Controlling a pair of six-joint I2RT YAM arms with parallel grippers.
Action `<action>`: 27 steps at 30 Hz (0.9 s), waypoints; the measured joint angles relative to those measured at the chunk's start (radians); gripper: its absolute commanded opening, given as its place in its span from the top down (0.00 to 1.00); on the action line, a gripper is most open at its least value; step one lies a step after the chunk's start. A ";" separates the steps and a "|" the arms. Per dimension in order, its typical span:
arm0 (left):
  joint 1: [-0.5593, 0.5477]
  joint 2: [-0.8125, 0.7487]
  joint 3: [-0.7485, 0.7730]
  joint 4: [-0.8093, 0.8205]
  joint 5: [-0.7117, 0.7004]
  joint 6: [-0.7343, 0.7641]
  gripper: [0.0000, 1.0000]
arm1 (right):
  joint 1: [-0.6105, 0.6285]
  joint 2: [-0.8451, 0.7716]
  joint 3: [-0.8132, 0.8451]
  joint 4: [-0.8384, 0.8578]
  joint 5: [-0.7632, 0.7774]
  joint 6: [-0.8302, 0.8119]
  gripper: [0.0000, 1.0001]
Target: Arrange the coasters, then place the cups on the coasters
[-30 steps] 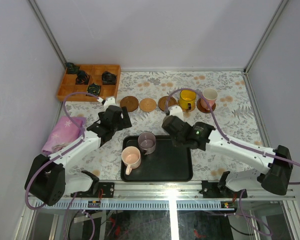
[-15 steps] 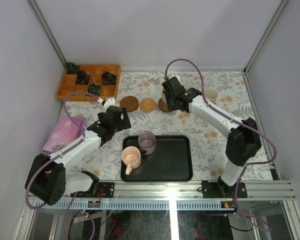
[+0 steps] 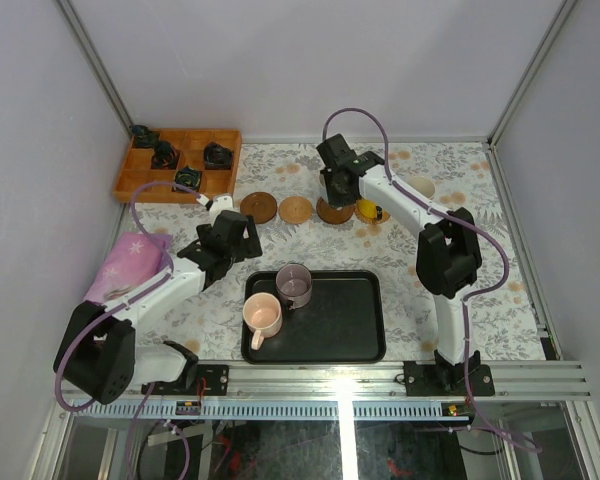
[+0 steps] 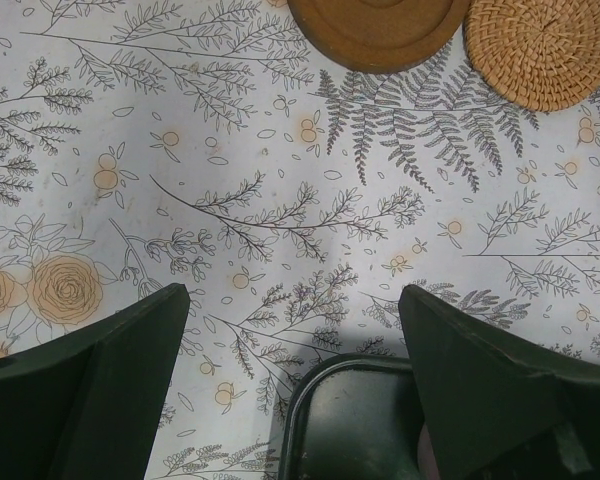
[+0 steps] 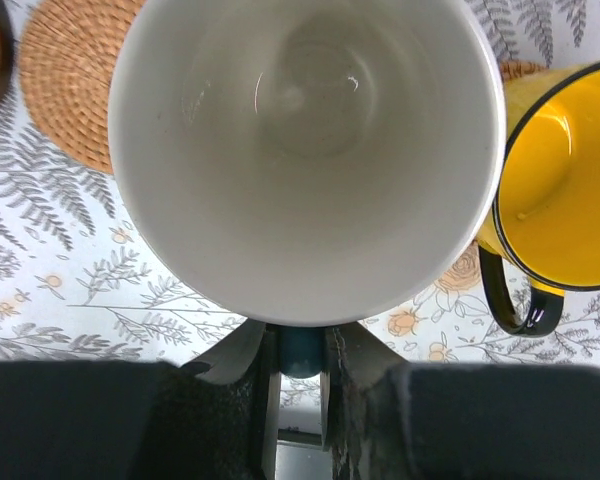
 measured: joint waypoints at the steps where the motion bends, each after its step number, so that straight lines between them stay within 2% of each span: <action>1: 0.000 0.001 0.000 0.000 0.000 0.000 0.14 | -0.005 0.008 0.005 -0.014 -0.005 0.000 1.00; 7: 0.000 0.002 0.000 0.000 0.000 0.000 0.14 | -0.027 0.019 0.009 -0.073 -0.019 0.001 1.00; 27: 0.000 0.024 0.003 0.000 0.001 0.000 0.14 | -0.029 0.060 0.009 -0.073 -0.045 0.005 1.00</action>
